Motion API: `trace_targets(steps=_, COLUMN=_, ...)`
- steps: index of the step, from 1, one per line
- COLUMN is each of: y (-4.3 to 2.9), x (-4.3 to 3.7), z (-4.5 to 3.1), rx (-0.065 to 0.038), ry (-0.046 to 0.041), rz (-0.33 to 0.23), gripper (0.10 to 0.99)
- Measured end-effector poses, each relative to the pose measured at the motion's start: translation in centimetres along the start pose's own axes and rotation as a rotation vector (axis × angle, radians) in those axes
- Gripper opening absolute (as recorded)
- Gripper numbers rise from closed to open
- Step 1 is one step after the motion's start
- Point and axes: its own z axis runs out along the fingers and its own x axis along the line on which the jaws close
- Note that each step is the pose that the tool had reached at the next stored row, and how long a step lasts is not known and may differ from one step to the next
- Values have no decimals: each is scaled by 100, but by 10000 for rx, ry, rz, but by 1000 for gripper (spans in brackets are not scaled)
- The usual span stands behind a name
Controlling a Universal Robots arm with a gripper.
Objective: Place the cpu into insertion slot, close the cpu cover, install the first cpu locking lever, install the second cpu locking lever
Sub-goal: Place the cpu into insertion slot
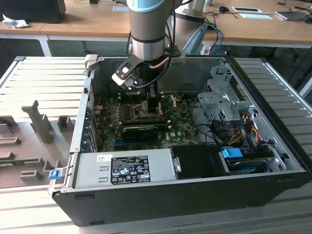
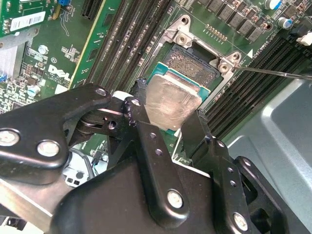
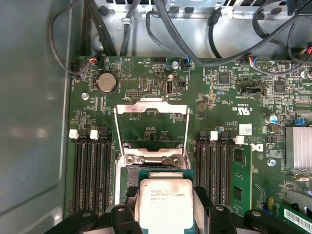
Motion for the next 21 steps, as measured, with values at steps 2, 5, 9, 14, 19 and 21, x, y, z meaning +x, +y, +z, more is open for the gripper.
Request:
trace_targets(steps=2, y=0, x=2, z=5, rx=0, ry=0, rz=0, gripper=529)
trace_targets(steps=5, y=-1, x=52, z=26, rx=-1, ry=-5, rz=17, gripper=529)
trace_targets(steps=9, y=-56, x=72, z=170, rx=-1, ry=-18, rz=24, gripper=529)
trace_targets(steps=14, y=-83, x=81, z=221, rx=-2, ry=-27, rz=62, gripper=529)
trace_targets(steps=19, y=-88, x=111, z=277, rx=-1, ry=-38, rz=105, gripper=529)
trace_targets(steps=21, y=-88, x=121, z=297, rx=-3, ry=-48, rz=129, gripper=529)
